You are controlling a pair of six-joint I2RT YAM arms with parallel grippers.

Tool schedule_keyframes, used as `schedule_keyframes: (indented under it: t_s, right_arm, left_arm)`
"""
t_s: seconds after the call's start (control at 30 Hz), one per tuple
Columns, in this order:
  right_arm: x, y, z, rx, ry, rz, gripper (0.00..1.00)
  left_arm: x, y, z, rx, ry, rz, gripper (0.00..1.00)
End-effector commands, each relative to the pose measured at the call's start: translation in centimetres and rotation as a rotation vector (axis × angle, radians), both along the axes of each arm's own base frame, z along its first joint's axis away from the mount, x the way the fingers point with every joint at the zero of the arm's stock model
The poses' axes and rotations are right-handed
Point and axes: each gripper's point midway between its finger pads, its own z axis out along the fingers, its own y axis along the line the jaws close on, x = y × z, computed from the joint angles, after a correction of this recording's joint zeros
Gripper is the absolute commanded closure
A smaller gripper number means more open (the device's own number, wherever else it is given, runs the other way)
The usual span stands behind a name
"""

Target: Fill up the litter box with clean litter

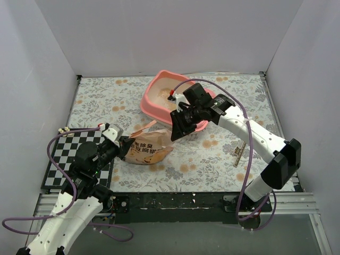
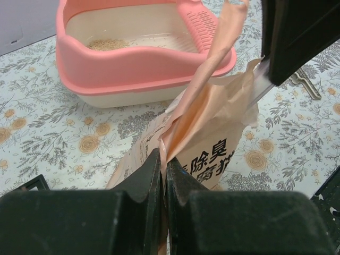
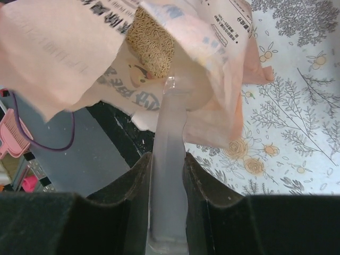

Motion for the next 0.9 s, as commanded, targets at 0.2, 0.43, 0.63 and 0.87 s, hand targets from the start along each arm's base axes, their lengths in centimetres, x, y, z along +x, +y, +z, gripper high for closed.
schedule_keyframes:
  t_s: [0.2, 0.43, 0.63, 0.87]
  right_arm:
    - [-1.4, 3.6, -5.4, 0.121, 0.203, 0.047, 0.99]
    - [-2.7, 5.1, -5.3, 0.364, 0.340, 0.059, 0.99]
    - [-2.9, 4.9, -3.5, 0.545, 0.370, 0.067, 0.99]
    - [-3.5, 4.2, -1.7, 0.678, 0.415, 0.083, 0.99]
  left_arm:
    - [-0.1, -1.0, 3.3, -0.061, -0.159, -0.059, 1.00]
    - [-0.2, -0.8, 3.0, -0.029, -0.176, -0.062, 1.00]
    - [-0.1, -0.9, 2.5, -0.016, -0.161, -0.066, 1.00]
    - [-0.2, -1.2, 2.3, -0.016, -0.154, -0.082, 1.00]
